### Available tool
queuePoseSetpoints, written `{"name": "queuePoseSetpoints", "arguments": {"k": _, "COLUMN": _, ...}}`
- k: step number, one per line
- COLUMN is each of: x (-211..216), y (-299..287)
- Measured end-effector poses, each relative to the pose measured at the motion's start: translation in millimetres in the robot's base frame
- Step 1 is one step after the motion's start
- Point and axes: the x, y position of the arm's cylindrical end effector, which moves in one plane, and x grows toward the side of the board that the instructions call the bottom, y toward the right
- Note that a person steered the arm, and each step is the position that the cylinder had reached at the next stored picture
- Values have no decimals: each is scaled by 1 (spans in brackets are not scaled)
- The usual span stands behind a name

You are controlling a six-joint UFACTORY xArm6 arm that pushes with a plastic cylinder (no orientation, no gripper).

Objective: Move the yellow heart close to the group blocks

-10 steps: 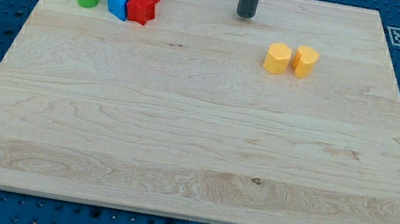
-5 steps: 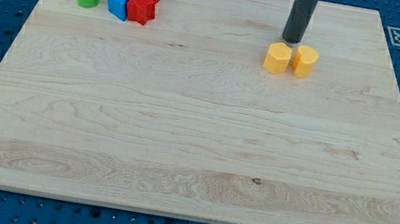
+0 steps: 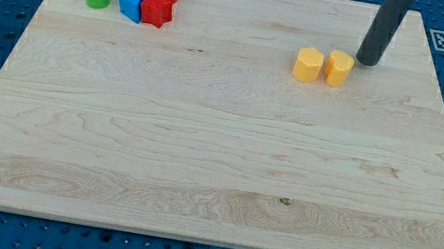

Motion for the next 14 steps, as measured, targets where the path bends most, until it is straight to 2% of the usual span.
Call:
{"name": "queuePoseSetpoints", "arguments": {"k": 1, "x": 32, "y": 0}}
{"name": "queuePoseSetpoints", "arguments": {"k": 5, "x": 54, "y": -9}}
{"name": "queuePoseSetpoints", "arguments": {"k": 6, "x": 29, "y": -50}}
{"name": "queuePoseSetpoints", "arguments": {"k": 9, "x": 19, "y": -64}}
{"name": "queuePoseSetpoints", "arguments": {"k": 10, "x": -1, "y": -100}}
{"name": "queuePoseSetpoints", "arguments": {"k": 12, "x": -5, "y": -130}}
{"name": "queuePoseSetpoints", "arguments": {"k": 13, "x": -23, "y": -172}}
{"name": "queuePoseSetpoints", "arguments": {"k": 14, "x": -28, "y": -181}}
